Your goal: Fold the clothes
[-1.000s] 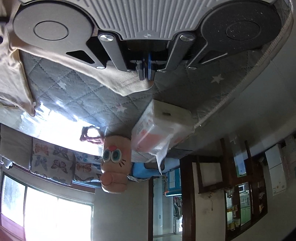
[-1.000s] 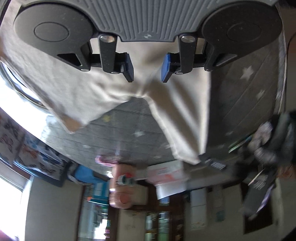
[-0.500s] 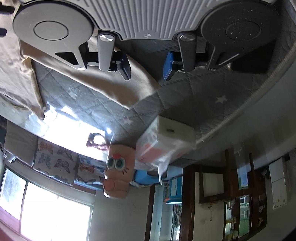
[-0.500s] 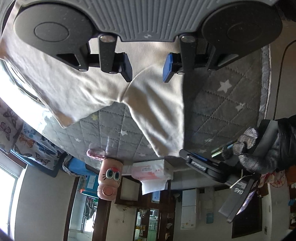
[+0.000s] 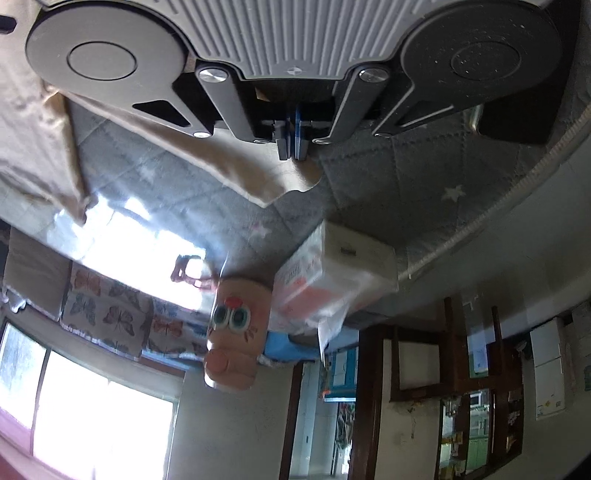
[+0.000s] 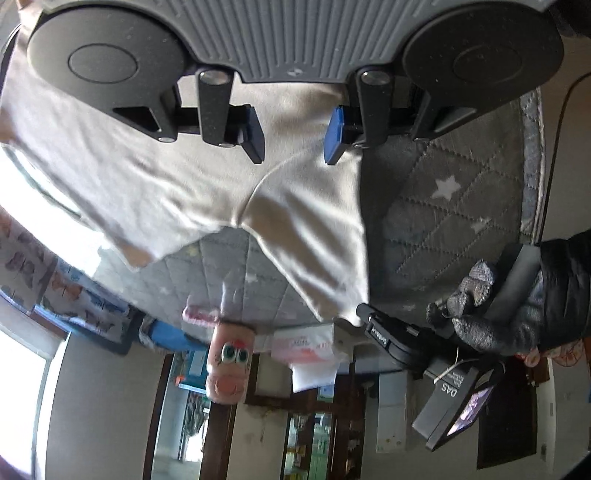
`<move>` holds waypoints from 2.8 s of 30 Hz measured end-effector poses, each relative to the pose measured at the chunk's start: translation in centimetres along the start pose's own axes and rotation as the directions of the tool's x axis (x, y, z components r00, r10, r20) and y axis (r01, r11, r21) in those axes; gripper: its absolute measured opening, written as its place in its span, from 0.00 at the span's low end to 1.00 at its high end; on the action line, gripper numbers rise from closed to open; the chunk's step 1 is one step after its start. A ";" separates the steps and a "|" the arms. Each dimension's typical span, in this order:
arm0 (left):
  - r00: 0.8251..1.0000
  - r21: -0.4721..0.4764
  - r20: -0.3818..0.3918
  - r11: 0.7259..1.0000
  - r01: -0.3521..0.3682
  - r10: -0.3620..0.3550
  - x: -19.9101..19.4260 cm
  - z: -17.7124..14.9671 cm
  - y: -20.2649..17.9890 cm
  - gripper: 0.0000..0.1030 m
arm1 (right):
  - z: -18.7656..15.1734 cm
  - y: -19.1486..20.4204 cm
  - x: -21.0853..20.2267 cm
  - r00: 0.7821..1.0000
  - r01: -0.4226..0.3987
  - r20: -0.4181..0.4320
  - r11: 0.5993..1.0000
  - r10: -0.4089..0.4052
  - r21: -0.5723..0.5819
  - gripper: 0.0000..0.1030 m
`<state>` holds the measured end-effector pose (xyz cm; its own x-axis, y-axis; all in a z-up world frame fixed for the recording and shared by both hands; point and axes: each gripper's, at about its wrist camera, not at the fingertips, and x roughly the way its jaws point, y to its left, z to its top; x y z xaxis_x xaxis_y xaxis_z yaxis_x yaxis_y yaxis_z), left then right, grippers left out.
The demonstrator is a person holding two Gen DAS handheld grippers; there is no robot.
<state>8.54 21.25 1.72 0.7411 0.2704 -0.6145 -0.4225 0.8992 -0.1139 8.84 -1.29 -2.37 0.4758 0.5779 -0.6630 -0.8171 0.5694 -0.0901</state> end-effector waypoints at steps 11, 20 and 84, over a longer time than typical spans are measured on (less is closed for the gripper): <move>0.958 0.106 0.203 0.977 0.184 -0.202 -8.7 3.4 -6.4 0.02 | -0.7 -0.8 -2.3 0.999 -0.003 0.040 0.999 0.001 0.046 0.35; 0.848 0.311 0.197 0.852 0.422 -0.492 -14.0 2.3 -15.6 0.02 | -3.6 -5.9 -7.4 0.990 0.114 0.052 0.969 -0.128 0.219 0.36; 0.898 0.690 -0.122 0.615 0.382 -0.422 -8.2 -10.7 -13.4 0.10 | -0.2 -10.9 -13.0 0.968 0.146 0.143 0.922 -0.209 0.358 0.03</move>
<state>2.53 3.30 -0.07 0.7805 -0.1783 -0.5992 0.3836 0.8934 0.2339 11.52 -15.16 7.11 0.6772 0.5239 -0.5166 -0.5675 0.8188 0.0865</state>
